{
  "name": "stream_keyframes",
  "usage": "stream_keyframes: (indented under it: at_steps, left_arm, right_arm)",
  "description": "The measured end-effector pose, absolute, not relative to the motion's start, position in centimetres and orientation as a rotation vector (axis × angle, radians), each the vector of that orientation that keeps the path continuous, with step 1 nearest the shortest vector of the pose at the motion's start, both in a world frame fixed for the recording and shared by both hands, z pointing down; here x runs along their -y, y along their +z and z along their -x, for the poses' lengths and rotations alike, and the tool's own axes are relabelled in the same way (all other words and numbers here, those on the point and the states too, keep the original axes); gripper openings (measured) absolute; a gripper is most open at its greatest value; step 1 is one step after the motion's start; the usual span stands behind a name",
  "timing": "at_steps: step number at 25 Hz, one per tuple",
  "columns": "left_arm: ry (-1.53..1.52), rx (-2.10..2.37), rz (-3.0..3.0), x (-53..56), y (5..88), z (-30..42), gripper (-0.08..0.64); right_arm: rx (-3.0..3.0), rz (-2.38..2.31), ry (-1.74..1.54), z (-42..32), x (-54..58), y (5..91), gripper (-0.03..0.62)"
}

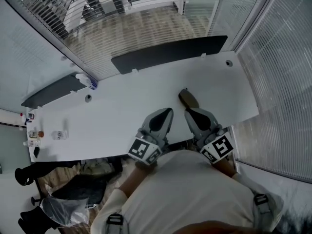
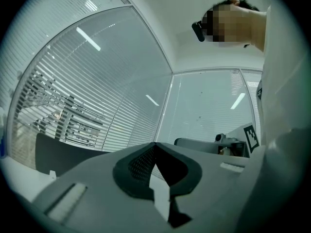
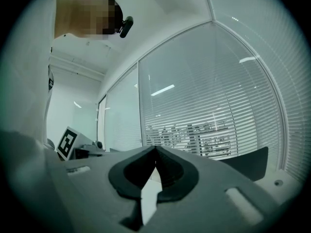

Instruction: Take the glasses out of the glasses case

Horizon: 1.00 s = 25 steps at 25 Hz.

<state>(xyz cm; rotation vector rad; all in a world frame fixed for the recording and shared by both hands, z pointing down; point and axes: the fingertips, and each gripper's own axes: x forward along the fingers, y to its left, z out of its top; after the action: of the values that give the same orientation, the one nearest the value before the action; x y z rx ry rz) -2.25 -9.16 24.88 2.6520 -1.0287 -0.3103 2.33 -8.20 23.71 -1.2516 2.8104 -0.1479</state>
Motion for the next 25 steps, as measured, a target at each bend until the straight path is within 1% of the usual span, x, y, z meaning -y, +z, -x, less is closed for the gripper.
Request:
stream_keyframes:
  at_steps: [13, 25]
  left_arm:
    - [-0.273, 0.986, -2.628, 9.0, 27.1, -0.3, 0.002]
    - [-0.193, 0.963, -2.592, 9.8, 29.8, -2.2, 0.002]
  right_arm:
    - [-2.841, 1.302, -0.184, -4.8, 7.8, 26.1, 0.0]
    - [-2.914, 1.284, -0.264, -5.4, 8.3, 29.1, 0.0]
